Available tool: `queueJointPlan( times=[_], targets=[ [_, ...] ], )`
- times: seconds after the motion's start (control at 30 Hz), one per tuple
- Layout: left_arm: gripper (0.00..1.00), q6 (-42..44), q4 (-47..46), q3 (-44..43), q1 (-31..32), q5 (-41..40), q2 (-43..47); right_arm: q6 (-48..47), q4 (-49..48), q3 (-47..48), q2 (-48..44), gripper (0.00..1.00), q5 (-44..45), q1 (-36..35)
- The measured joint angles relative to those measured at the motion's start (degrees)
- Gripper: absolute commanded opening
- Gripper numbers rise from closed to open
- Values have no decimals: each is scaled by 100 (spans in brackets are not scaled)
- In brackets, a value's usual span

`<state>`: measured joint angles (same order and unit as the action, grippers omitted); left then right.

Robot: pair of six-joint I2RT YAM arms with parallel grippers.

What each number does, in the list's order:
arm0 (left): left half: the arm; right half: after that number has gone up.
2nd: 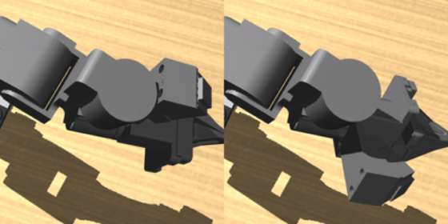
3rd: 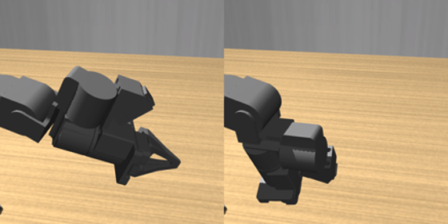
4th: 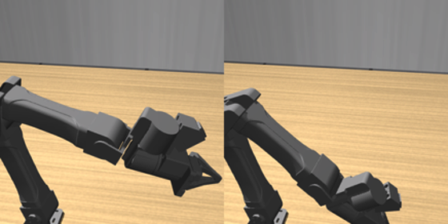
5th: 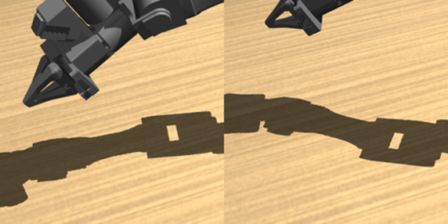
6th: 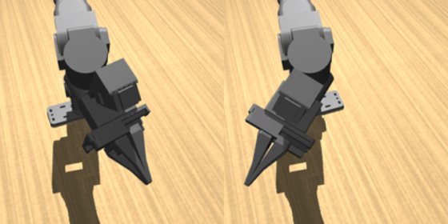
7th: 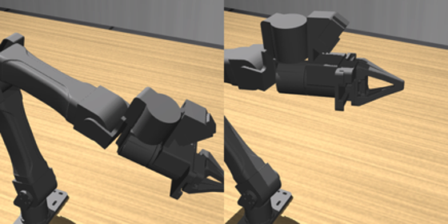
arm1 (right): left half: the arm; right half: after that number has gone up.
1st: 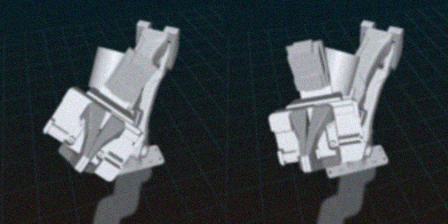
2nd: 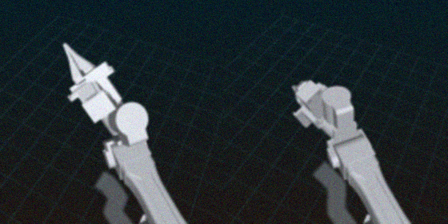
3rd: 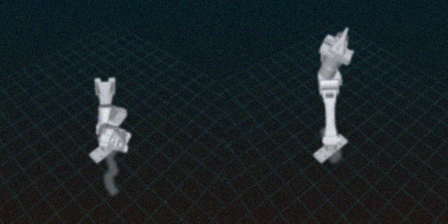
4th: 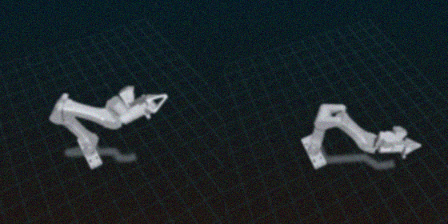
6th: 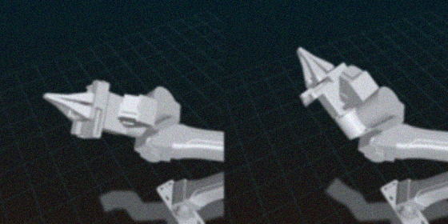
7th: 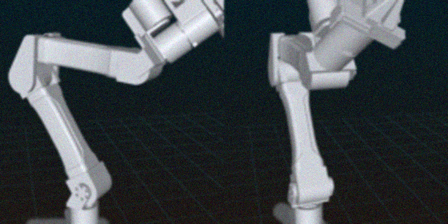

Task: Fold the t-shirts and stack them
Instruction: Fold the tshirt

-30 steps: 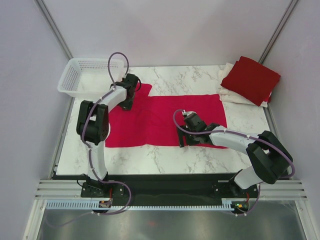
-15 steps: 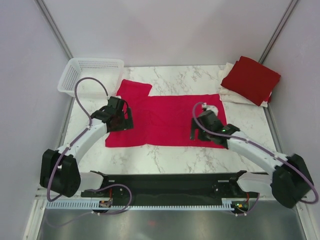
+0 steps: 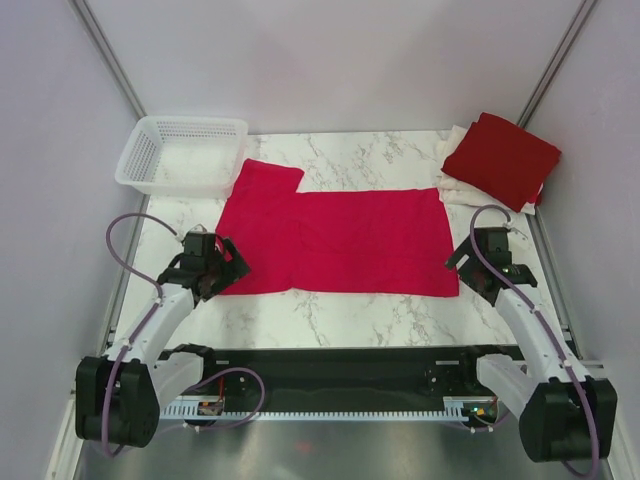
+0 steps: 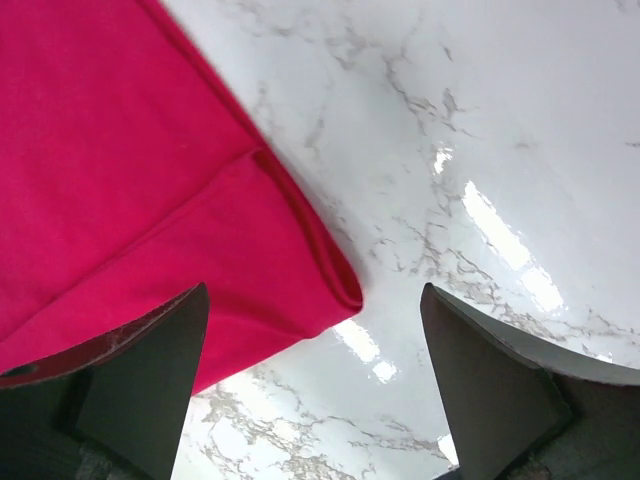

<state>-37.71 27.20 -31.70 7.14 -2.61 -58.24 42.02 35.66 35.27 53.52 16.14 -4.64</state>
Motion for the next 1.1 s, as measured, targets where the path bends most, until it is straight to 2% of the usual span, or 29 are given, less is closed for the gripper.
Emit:
queueJointPlan(
  times=[0.13, 0.37, 0.53, 0.63, 0.67, 0.73, 0.77, 0.87, 0.93, 0.97, 1.03, 1.1],
  targets=[
    [100, -146, -256, 256, -96, 4, -68, -92, -50, -142, 369, 95, -446, 557],
    [100, -199, -595, 332, -107, -31, -260, -168, -264, -387, 682, 94, -890, 719],
    [96, -203, -761, 474, -107, -35, -240, -177, -459, -581, 850, 85, -1123, 765],
    [82, -214, -807, 568, -107, -46, -258, -175, -551, -660, 922, 73, -1182, 767],
    [73, -214, -813, 573, -107, -50, -291, -173, -619, -675, 925, 66, -1204, 772],
    [61, -219, -866, 573, -107, -81, -369, -170, -686, -693, 951, 56, -1233, 787],
    [51, -227, -885, 573, -107, -96, -391, -175, -717, -706, 957, 46, -1237, 789],
    [38, -227, -942, 573, -107, -162, -452, -157, -809, -739, 970, 26, -1261, 804],
    [30, -232, -984, 573, -107, -181, -483, -168, -850, -750, 1001, 21, -1274, 826],
    [17, -232, -997, 573, -107, -186, -494, -162, -874, -750, 1023, 15, -1281, 833],
    [4, -232, -1023, 573, -107, -195, -505, -175, -914, -750, 1045, 10, -1294, 841],
    [2, -212, -1054, 573, -107, -201, -505, -175, -918, -750, 1047, 2, -1300, 866]
  ],
)
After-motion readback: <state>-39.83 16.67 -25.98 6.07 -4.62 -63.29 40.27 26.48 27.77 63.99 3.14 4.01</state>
